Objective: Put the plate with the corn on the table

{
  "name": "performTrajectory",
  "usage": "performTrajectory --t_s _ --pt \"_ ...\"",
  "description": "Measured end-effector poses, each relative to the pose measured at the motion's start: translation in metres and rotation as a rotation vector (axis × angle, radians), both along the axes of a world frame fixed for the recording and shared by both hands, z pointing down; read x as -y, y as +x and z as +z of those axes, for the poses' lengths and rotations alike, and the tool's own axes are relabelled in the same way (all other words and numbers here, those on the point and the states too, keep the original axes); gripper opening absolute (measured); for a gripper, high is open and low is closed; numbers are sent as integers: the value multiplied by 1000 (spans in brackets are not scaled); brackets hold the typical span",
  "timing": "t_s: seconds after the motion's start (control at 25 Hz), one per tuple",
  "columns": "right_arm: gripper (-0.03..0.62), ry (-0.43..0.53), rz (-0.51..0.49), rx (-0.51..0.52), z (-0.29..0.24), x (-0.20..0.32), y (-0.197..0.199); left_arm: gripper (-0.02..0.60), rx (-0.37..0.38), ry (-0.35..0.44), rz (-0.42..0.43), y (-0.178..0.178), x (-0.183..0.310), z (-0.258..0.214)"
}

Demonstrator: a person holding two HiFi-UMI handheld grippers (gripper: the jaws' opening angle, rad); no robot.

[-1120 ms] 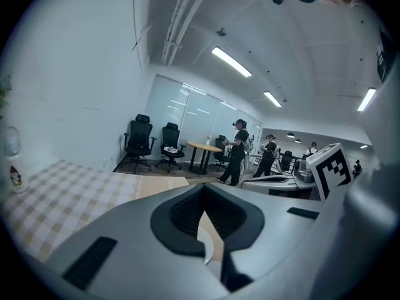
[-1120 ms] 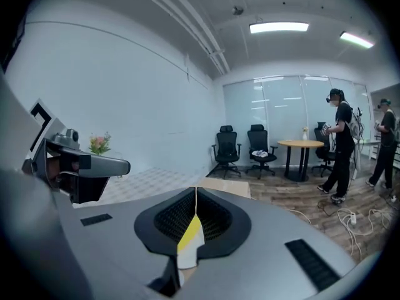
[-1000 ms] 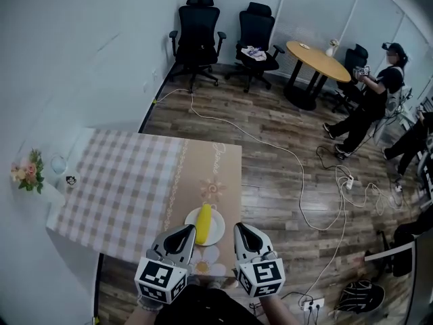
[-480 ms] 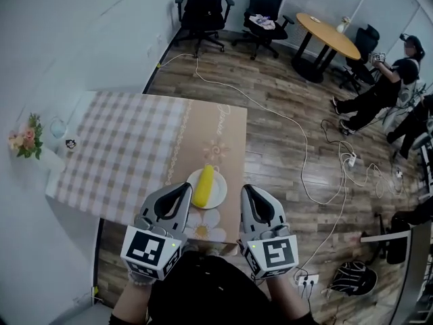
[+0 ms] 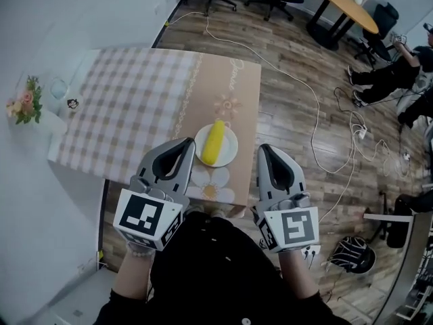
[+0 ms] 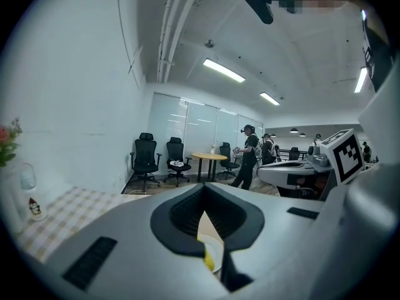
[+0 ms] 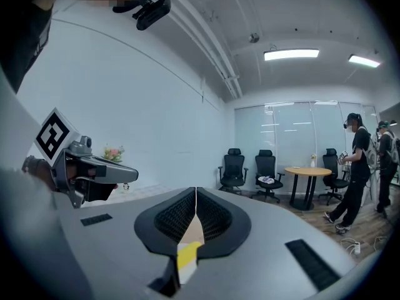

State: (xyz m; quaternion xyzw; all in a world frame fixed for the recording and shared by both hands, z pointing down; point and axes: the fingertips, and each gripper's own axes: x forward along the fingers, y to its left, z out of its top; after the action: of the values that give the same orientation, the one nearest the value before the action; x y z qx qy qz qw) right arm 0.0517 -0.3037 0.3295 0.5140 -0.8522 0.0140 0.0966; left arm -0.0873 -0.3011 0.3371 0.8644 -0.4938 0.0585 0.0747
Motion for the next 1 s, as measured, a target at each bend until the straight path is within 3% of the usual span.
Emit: performTrajectory --t_s 0.2,0.6,1.0 --pt "43 -11 2 11 5 -1 20 12 1 3 -1 19 0 2" --pt "41 -22 -3 2 8 0 4 12 5 -7 8 8 0 4" --pt "41 -29 -8 -10 12 0 13 12 -5 -16 17 21 0 8"
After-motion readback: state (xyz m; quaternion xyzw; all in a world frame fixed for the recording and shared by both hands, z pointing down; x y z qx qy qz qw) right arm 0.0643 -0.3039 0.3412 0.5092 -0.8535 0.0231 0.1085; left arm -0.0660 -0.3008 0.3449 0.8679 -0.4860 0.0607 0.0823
